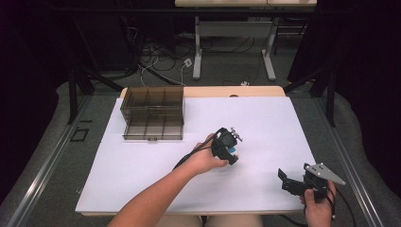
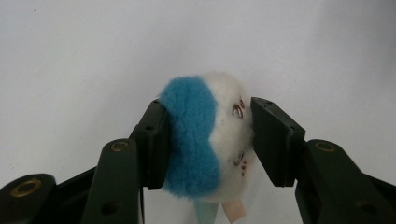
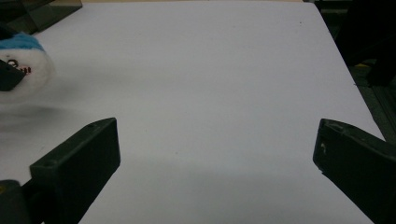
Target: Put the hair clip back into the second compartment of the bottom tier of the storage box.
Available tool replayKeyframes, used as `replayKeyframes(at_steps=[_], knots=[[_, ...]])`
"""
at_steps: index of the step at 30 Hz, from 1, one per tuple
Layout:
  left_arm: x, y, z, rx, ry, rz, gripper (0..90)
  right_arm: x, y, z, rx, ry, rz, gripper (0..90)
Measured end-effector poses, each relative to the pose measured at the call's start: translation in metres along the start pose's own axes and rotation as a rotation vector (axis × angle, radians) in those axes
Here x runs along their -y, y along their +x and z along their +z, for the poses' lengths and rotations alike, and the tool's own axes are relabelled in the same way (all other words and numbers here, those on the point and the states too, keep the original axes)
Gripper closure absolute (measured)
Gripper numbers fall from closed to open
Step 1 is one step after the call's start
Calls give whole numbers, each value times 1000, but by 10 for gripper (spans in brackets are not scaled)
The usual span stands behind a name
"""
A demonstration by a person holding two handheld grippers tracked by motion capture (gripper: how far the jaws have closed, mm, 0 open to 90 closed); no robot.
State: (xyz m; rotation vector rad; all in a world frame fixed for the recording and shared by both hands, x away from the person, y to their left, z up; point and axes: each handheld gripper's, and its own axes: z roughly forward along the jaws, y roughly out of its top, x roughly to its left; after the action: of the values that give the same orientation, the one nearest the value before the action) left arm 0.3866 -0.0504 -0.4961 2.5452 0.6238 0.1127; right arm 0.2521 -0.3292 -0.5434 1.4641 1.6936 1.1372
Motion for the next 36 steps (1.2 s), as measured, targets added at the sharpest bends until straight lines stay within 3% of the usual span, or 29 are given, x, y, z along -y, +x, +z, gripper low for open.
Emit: replayKeyframes(at_steps=[1, 2, 3, 10, 27, 36], knots=[[1, 1, -1, -2, -1, -6, 515, -1, -1, -2, -5, 38, -17, 4], [3, 3, -3, -3, -3, -10, 515, 1, 1, 3, 8, -28, -7, 4], [4, 4, -4, -7, -3, -9, 514, 0, 1, 2, -1, -2, -8, 4], [12, 12, -9, -12, -10, -32, 514, -1, 3, 4, -9, 18, -17, 8], [25, 22, -22, -30, -57, -71, 514, -3, 5, 10, -19, 25, -33, 41], [27, 19, -22, -25, -63, -58, 514, -3, 8, 13, -30, 31, -42, 58]])
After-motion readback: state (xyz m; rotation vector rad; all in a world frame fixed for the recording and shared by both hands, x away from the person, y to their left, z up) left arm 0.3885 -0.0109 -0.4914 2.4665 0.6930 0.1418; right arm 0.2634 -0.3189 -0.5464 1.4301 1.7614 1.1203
